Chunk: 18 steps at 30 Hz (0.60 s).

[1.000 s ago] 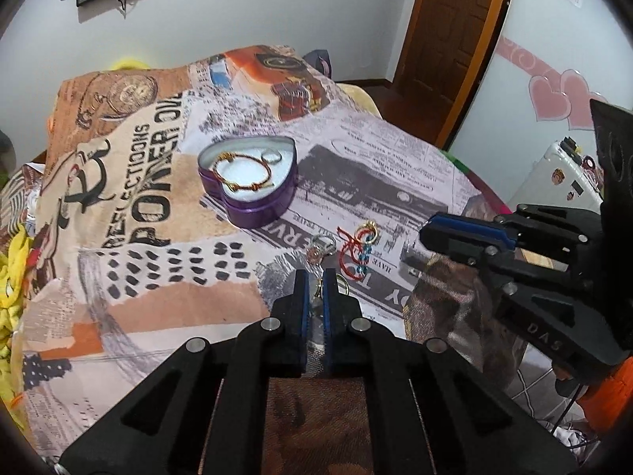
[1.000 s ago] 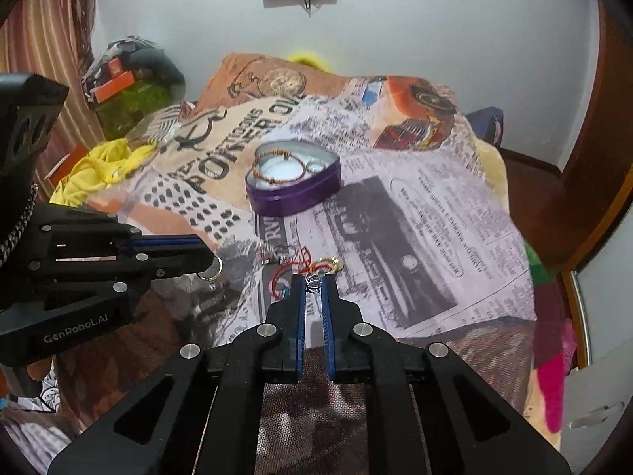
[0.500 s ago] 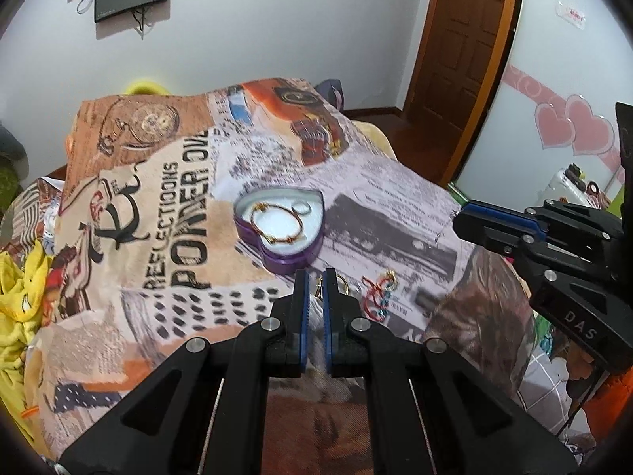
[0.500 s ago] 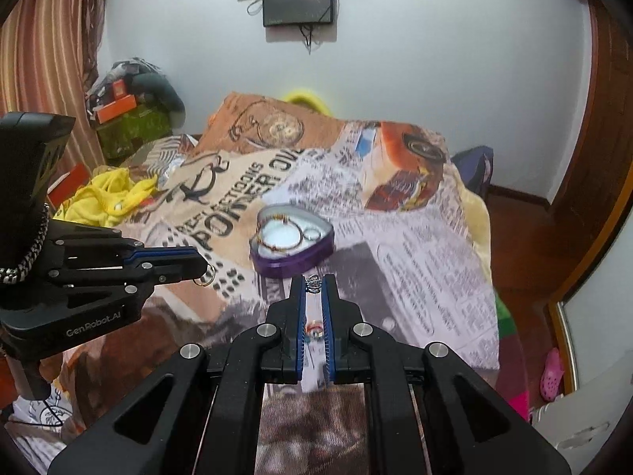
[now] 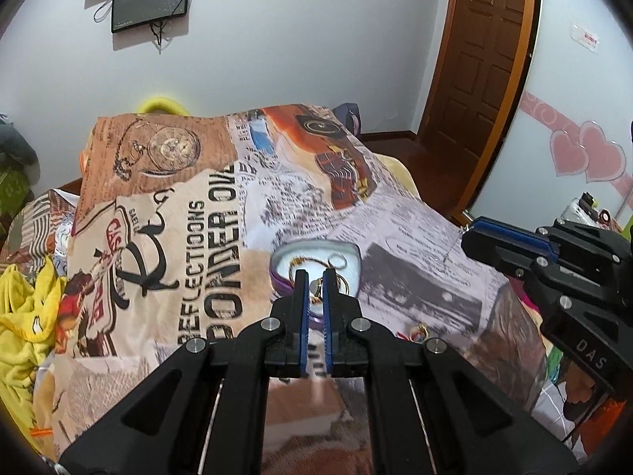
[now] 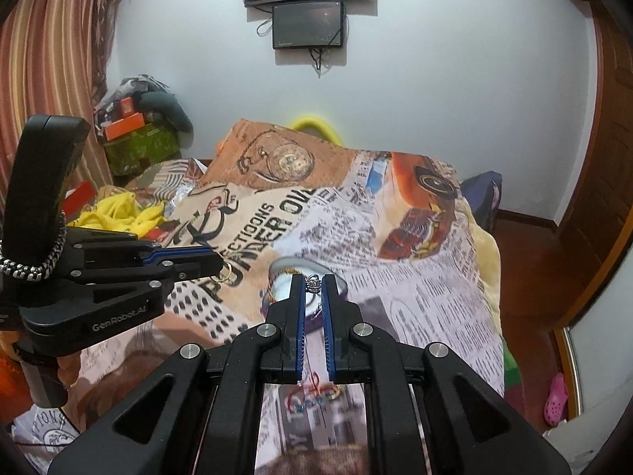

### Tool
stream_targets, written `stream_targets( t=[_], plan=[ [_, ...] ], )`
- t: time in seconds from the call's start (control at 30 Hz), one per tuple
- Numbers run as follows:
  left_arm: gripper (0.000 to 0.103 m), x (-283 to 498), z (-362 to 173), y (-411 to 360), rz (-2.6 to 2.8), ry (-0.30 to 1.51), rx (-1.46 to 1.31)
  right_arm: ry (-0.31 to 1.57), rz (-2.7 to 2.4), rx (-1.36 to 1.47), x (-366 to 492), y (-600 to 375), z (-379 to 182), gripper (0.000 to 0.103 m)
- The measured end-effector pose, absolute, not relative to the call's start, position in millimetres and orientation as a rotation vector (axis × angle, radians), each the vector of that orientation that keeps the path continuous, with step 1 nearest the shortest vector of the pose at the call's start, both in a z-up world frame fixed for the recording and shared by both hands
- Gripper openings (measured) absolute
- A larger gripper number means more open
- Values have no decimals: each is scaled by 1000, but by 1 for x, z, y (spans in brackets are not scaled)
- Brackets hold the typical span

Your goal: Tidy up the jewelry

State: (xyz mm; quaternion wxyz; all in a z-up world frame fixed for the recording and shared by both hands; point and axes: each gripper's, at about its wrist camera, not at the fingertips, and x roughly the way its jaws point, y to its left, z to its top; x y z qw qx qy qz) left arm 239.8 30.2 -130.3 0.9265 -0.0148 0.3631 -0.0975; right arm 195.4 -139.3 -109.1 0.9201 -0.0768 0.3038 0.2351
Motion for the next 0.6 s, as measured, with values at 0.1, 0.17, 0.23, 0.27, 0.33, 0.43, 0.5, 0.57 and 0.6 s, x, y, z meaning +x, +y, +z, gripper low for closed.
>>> stream_targets(
  t=[0.1, 0.17, 0.23, 0.27, 0.33, 0.43, 0.5, 0.57, 0.6],
  plan=[
    [5, 248, -130, 32, -198, 741, -30, 618, 492, -155, 202, -135, -109, 7],
    [5, 254, -131, 33, -198, 742, -28, 615, 495, -154, 206, -132, -109, 7],
    [5, 259, -133, 33, -198, 744, -28, 614, 499, -150, 210, -130, -110, 7],
    [5, 263, -134, 34, -197, 745, -28, 614, 500, -147, 213, -128, -111, 7],
    [5, 268, -136, 34, -193, 747, -30, 616, 503, -143, 218, -127, -113, 7],
    [5, 278, -142, 37, -185, 758, -43, 626, 507, -138, 228, -123, -116, 7],
    [5, 284, -146, 38, -182, 766, -48, 636, 508, -137, 235, -121, -121, 7],
    [5, 290, -151, 40, -182, 779, -53, 649, 511, -135, 239, -118, -125, 7],
    [5, 294, -153, 41, -182, 785, -56, 657, 513, -135, 242, -118, -128, 7]
  ],
)
